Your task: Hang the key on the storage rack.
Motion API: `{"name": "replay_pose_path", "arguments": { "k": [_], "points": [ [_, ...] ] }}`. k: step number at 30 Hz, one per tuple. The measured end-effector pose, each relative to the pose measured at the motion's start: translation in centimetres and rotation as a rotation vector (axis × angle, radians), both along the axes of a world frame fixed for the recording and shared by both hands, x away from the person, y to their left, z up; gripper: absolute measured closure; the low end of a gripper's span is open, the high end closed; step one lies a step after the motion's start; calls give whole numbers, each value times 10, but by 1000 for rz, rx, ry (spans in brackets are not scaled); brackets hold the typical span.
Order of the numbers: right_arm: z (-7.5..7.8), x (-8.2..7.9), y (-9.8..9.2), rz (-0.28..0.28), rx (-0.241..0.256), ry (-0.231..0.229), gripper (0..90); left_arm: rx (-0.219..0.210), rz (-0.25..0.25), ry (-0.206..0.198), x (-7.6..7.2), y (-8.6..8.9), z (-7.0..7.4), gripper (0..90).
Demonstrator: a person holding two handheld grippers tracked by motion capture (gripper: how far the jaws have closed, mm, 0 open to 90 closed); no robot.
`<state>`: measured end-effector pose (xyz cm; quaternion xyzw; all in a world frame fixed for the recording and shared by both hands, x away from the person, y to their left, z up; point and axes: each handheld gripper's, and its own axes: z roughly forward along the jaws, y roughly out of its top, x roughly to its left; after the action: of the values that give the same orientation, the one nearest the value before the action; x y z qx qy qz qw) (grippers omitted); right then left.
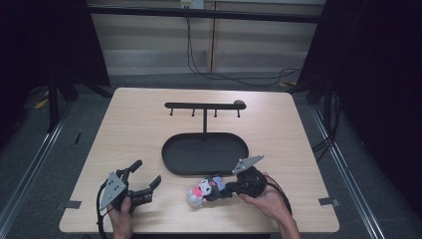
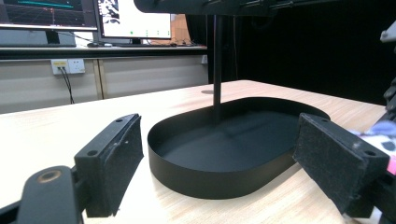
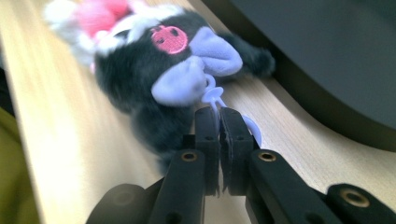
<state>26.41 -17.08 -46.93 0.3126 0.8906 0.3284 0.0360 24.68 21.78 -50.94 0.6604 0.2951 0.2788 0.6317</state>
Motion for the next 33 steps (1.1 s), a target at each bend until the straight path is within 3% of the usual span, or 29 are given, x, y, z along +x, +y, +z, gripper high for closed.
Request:
{"name": "replay_pose_path", "arguments": {
  "k": [5,10,15,25,33],
  "points": [
    [11,1,-6,-14,84,33,874,0,0,0,0,0,0,155],
    [15,2,-7,-22,108,36,874,0,-1,0,0,0,0,155],
    [27,-2,-2,-30,91,-58,875,1,0,0,0,0,0,155],
    [49,-3,4,-33,86,-145,876,0,-1,-1,0,0,0,155],
    [64,1,8,-38,95,-184,876,0,-1,0,0,0,0,155]
  ]
}}
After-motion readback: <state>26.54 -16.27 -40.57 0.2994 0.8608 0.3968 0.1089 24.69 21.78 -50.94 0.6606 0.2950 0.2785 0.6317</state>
